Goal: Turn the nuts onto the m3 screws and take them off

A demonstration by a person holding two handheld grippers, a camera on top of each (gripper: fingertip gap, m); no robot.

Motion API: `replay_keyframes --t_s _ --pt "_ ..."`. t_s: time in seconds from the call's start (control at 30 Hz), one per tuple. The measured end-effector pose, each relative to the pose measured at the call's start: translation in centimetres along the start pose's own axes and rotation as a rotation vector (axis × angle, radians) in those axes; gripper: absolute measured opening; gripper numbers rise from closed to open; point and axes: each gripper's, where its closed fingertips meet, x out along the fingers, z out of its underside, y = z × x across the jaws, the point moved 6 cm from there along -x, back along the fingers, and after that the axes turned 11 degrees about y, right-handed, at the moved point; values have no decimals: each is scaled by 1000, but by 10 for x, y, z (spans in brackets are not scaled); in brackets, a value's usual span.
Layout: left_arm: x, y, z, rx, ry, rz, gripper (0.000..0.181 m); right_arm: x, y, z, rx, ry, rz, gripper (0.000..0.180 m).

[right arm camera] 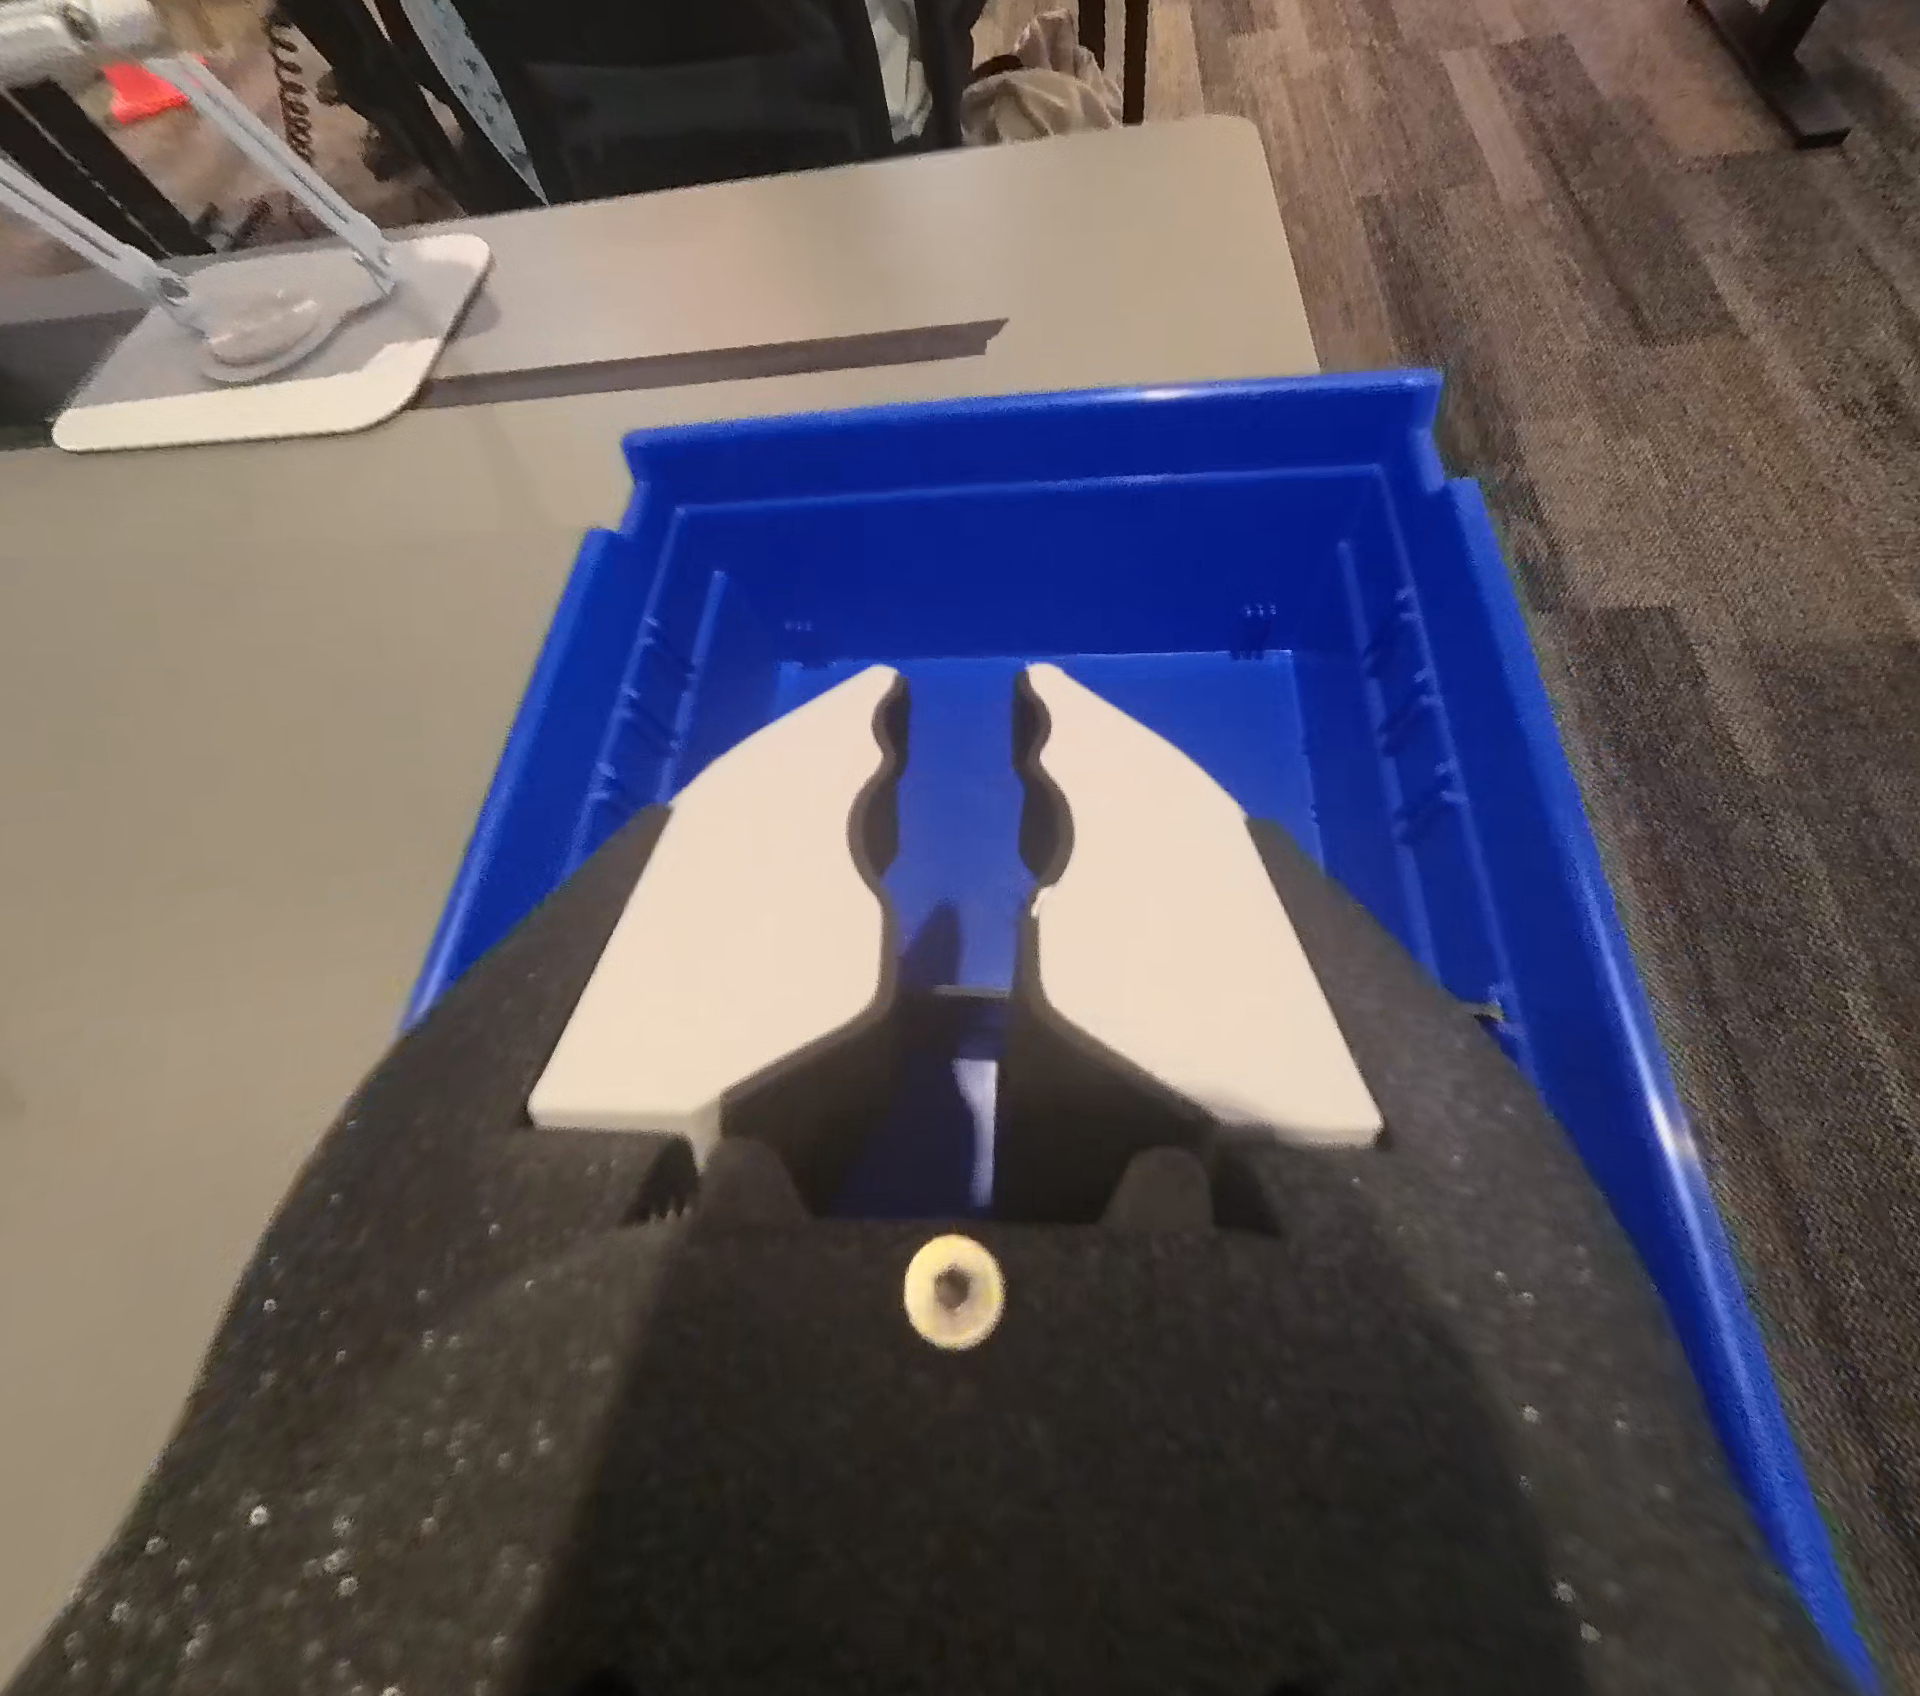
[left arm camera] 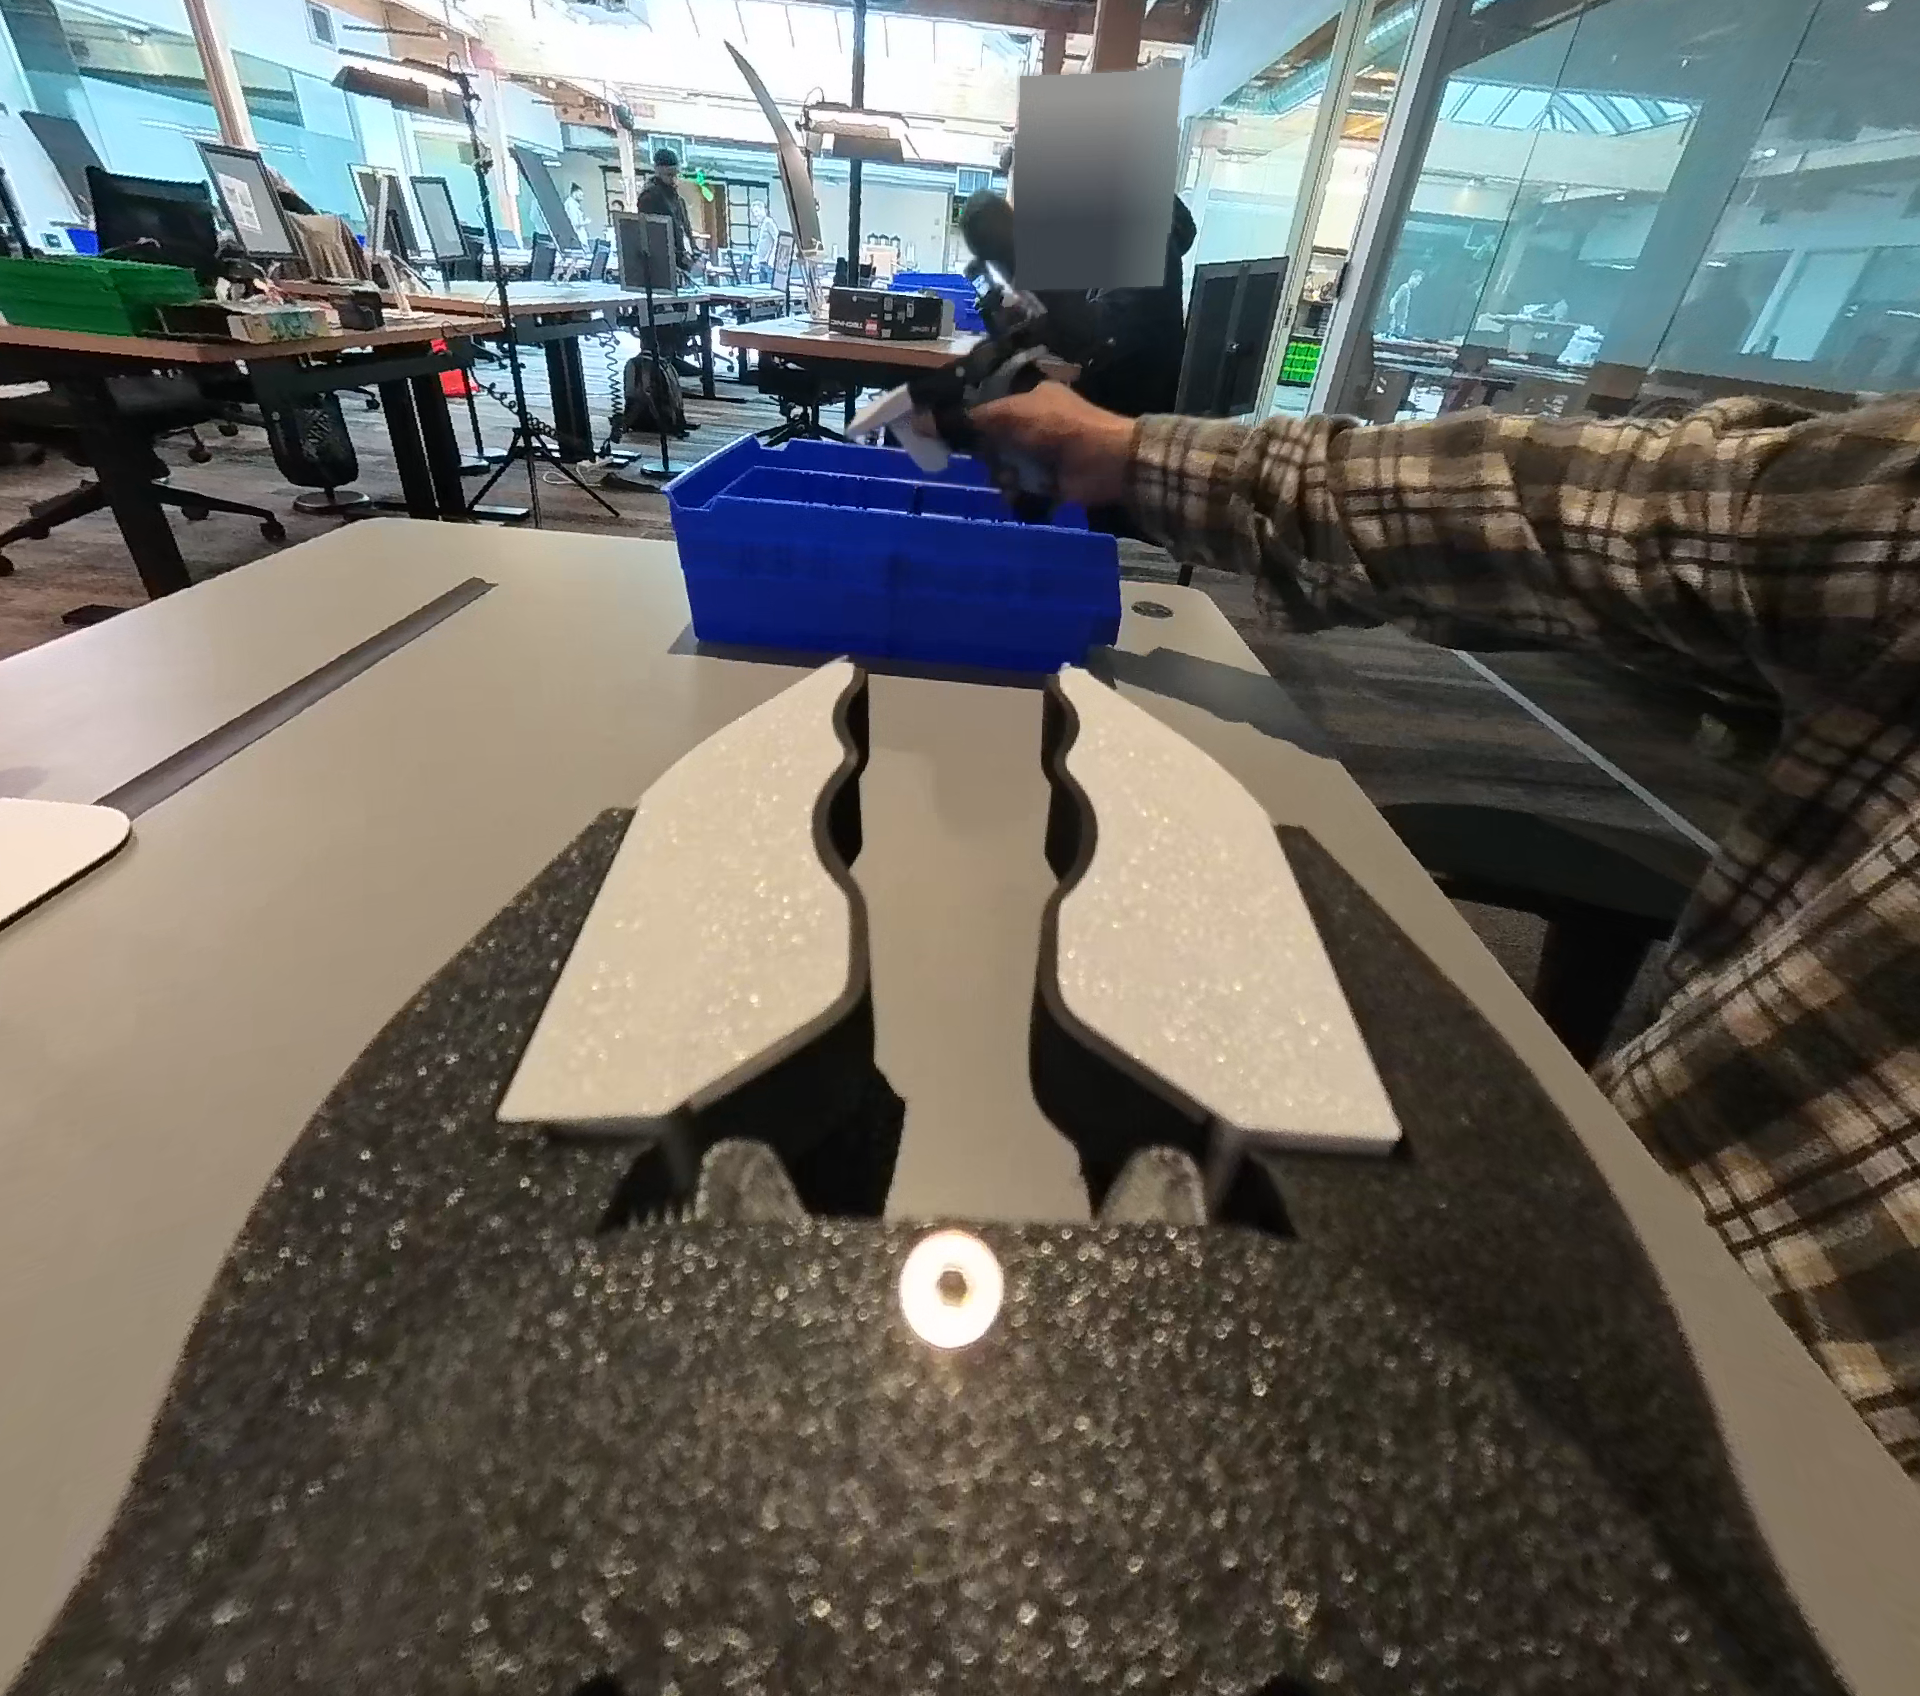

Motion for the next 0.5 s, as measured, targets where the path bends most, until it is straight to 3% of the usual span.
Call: replay_keyframes --t_s 0.2,0.5 --pt "-1 -1 -2 4 7 -12 31 -10 -28 -26 -60 62 -28 28" --pt "-4 -4 -3 6 12 -35 32 -22 -105 -62 -182 175 -93 62"
